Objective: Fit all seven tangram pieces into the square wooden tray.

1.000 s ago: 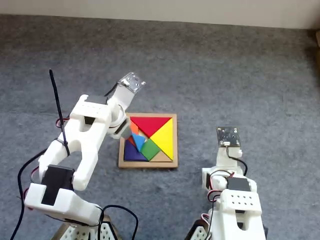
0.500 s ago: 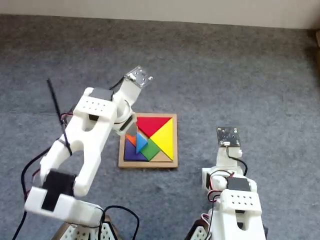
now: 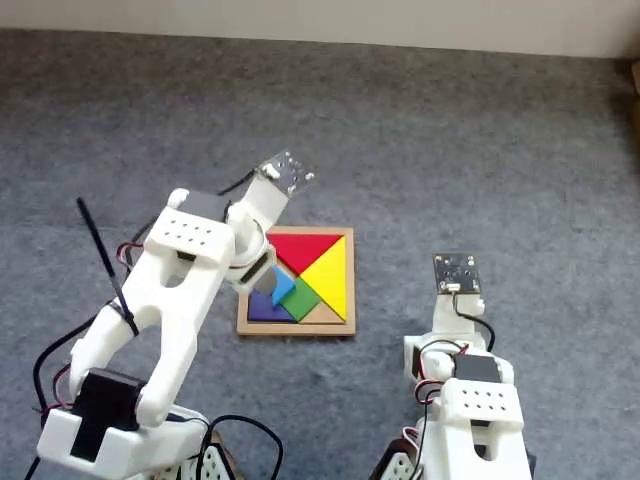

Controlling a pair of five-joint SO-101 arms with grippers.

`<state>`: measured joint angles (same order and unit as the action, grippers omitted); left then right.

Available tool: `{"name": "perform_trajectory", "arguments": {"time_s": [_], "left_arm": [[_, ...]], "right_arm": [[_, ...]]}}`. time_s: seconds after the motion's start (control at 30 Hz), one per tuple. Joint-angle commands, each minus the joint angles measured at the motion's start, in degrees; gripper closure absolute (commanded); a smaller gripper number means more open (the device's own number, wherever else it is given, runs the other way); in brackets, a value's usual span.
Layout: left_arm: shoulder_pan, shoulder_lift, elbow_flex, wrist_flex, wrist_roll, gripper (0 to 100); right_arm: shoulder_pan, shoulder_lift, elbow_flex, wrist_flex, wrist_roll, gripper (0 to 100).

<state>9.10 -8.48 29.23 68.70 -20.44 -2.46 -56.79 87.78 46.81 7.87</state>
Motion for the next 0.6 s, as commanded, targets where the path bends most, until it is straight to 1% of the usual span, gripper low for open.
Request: {"name": "perform_trajectory", "arguments": {"time_s": [0.0,0.13,0.37,0.57], "left_arm": [[1.0,-2.3,4.4,-6.2,3.6,75],[1.0,-2.3,6.7,-9.1,4.0,75],[1.0,-2.1,6.8,-12.1,4.0,75],[1.0,3.2,6.3,-15.6,4.0,75]], "right_arm": [[0.2,0.0,1.0,-1.9,0.6,96.2],[0.2,0.0,1.0,-1.9,0.6,96.2],[0.2,0.0,1.0,-1.9,0.6,96.2],[0.2,0.0,1.0,-1.9,0.6,96.2]]}}
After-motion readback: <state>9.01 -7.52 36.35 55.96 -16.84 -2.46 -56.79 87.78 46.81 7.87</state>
